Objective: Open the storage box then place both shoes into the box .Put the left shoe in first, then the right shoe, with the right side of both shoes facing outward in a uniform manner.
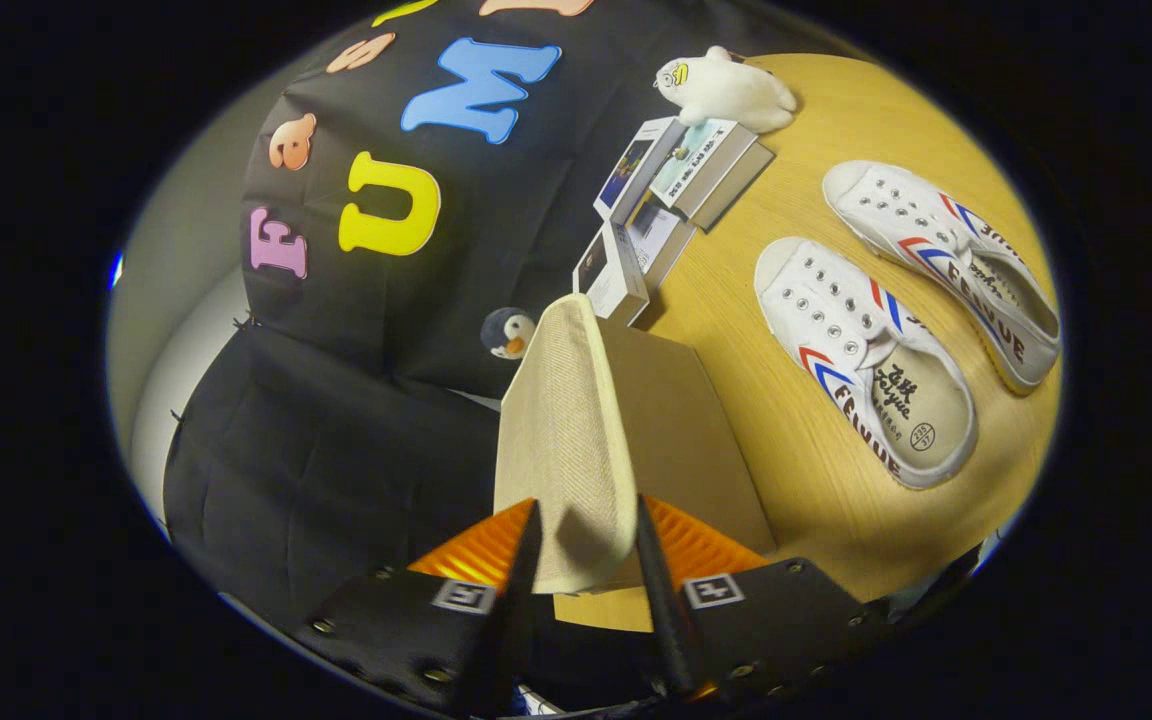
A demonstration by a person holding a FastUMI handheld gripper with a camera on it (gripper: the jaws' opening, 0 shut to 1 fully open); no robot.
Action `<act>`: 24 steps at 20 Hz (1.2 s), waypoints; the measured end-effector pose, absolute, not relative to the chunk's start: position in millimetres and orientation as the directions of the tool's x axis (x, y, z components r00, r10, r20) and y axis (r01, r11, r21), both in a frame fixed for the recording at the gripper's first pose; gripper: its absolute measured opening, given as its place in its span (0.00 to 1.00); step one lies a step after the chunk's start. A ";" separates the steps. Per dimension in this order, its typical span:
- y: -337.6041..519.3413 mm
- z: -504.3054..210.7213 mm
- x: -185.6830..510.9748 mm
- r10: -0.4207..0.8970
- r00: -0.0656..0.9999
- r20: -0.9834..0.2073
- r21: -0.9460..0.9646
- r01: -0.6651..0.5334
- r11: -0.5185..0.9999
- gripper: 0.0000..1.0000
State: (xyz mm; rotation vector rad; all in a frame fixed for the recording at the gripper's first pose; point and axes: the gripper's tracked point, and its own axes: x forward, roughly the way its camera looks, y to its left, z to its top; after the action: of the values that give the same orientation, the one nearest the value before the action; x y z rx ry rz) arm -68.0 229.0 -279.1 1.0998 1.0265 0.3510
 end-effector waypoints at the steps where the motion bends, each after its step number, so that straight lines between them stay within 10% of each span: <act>1: 228.1 -272.1 -73.2 0.698 0.514 -0.498 0.865 0.236 0.443 0.37; 3: 228.0 -274.1 -75.7 0.707 0.495 -0.504 0.862 0.238 0.447 0.36; 5: 220.7 -268.7 -65.9 0.694 0.530 -0.487 0.871 0.245 0.425 0.12; 24: 288.9 -126.5 -35.8 0.803 0.525 -0.282 0.932 -0.047 0.359 0.11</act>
State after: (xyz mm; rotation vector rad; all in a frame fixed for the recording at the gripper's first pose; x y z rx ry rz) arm -35.8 288.9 -126.5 1.0695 0.8596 0.6448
